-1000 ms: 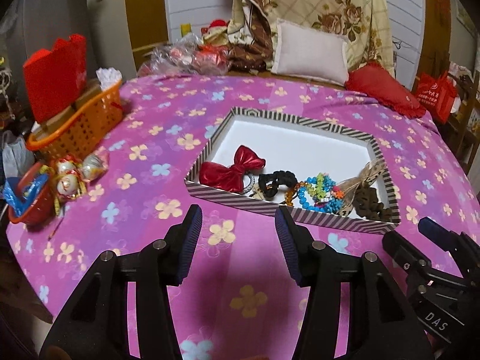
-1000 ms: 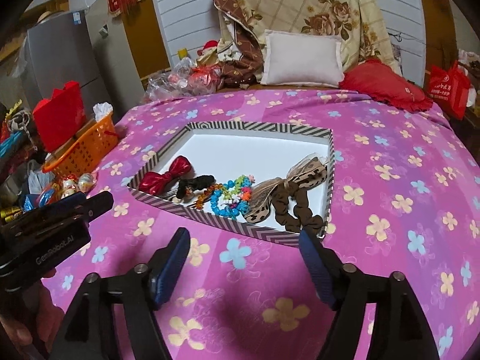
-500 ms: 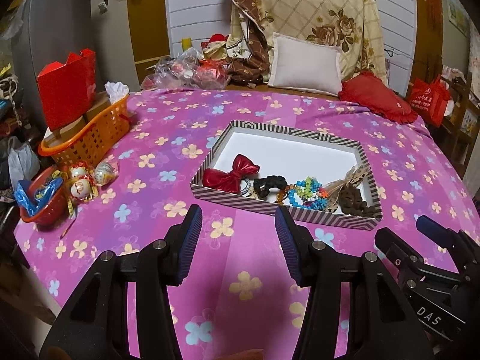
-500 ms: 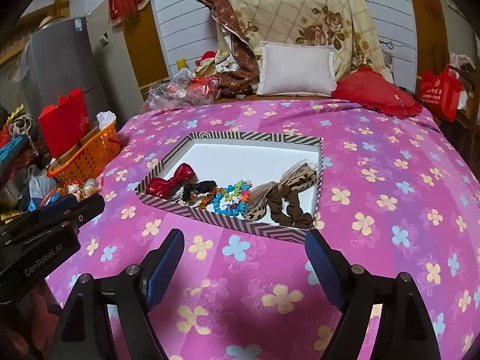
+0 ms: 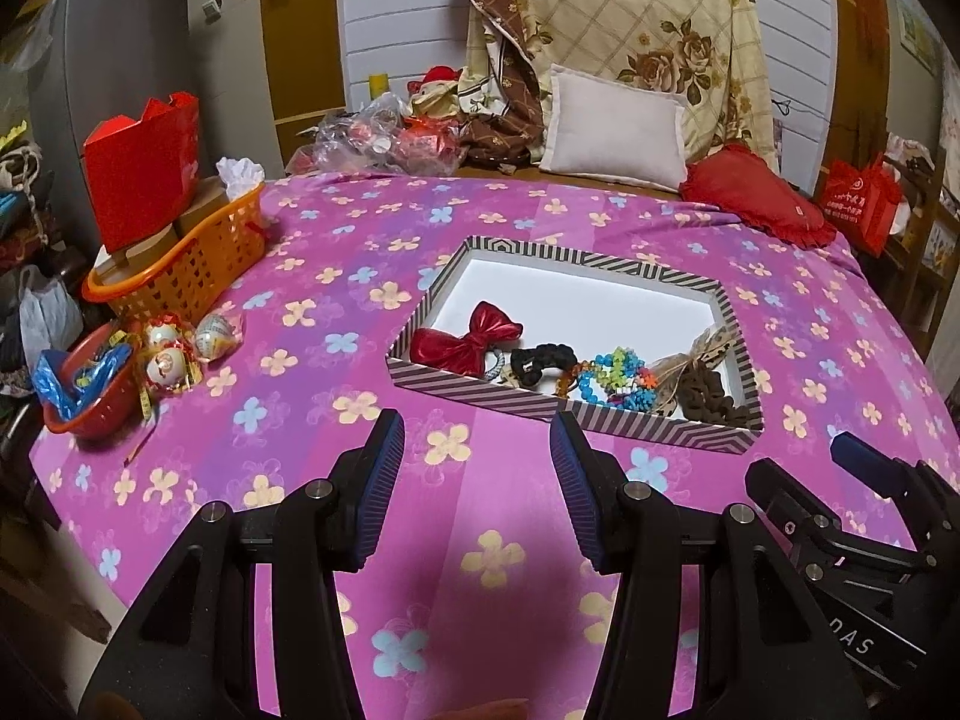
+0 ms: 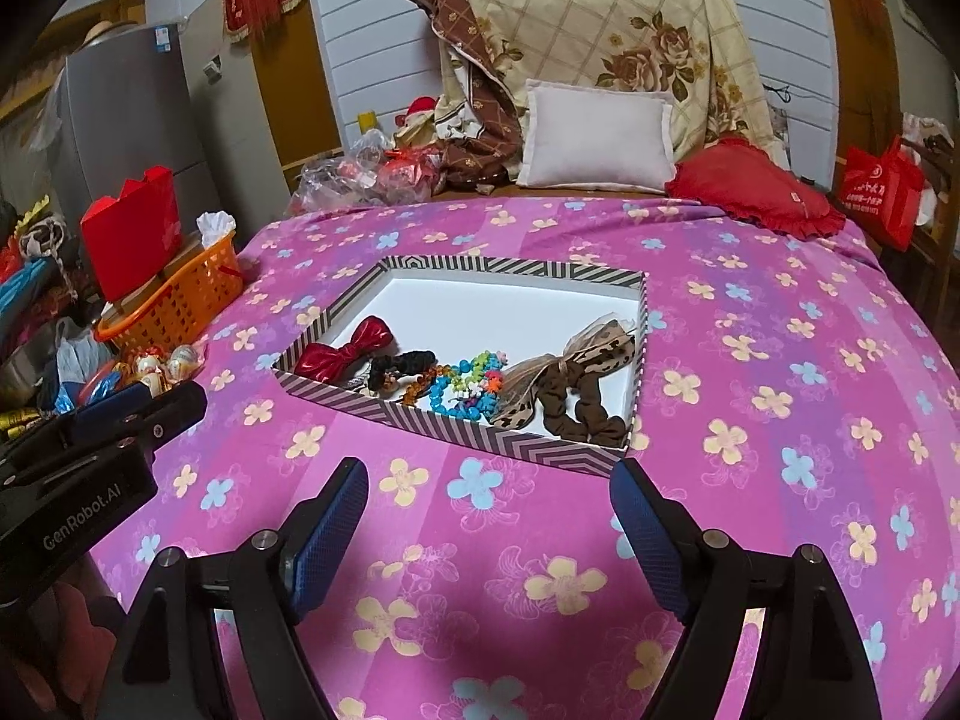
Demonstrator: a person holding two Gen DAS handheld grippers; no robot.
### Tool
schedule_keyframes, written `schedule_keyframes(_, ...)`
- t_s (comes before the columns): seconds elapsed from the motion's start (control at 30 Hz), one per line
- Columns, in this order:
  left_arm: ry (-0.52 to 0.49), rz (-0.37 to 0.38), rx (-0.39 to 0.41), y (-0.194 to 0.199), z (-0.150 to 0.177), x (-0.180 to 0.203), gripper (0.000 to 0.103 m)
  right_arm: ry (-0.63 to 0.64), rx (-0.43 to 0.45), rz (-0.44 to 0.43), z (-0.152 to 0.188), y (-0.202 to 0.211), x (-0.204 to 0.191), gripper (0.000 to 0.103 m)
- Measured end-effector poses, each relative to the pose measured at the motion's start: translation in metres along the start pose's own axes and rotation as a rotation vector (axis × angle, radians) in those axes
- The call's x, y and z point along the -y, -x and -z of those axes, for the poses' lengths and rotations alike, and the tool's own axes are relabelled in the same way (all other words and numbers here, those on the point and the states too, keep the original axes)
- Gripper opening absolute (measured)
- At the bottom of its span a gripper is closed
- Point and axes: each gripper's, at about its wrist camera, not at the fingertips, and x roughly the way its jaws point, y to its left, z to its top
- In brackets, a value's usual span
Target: Organize jewelry
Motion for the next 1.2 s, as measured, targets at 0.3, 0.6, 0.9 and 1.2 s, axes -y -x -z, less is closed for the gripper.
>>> schedule_keyframes(0.3,-0.002,-0.007,0.003,-0.001,-0.002,-0.001,0.05,0.0,-0.015,-0.005,0.002,-0.004,0.001,0.081)
schedule_keyframes(0.6,-0.006,-0.005,-0.007,-0.005,-0.002,0.0,0.05,-0.005,-0.023,-0.006,0.003,-0.008,0.002,0.081)
schedule_keyframes(0.9,-0.017,-0.008,-0.019,-0.012,0.0,0.004,0.05,-0.011,-0.032,-0.008,0.004,-0.013,0.005,0.081)
schedule_keyframes(1.2,-0.011,-0.006,-0.033,-0.019,0.001,0.002,0.05,-0.019,-0.047,-0.015,0.005,-0.02,0.007,0.081)
